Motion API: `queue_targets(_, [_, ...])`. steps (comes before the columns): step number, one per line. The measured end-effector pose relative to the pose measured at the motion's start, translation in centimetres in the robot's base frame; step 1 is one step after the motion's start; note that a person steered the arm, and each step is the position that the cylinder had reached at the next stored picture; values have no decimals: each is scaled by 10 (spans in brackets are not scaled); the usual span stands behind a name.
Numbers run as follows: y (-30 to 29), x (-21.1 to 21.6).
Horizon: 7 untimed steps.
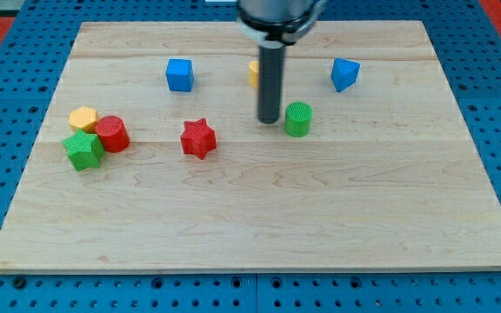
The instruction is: Move the yellow hexagon horizontally left of the blue cube
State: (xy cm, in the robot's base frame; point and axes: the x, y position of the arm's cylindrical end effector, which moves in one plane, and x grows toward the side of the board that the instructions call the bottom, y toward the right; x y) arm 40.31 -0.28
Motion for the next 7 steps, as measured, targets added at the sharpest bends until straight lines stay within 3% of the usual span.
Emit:
queue_targets(1, [-90, -2])
queue_targets(2, [-120, -41])
queue_targets(4, [-257, -24])
queue_targets(5, [-275, 23])
queue_targets(6, [-245, 38])
queue_targets(7, [-226, 19])
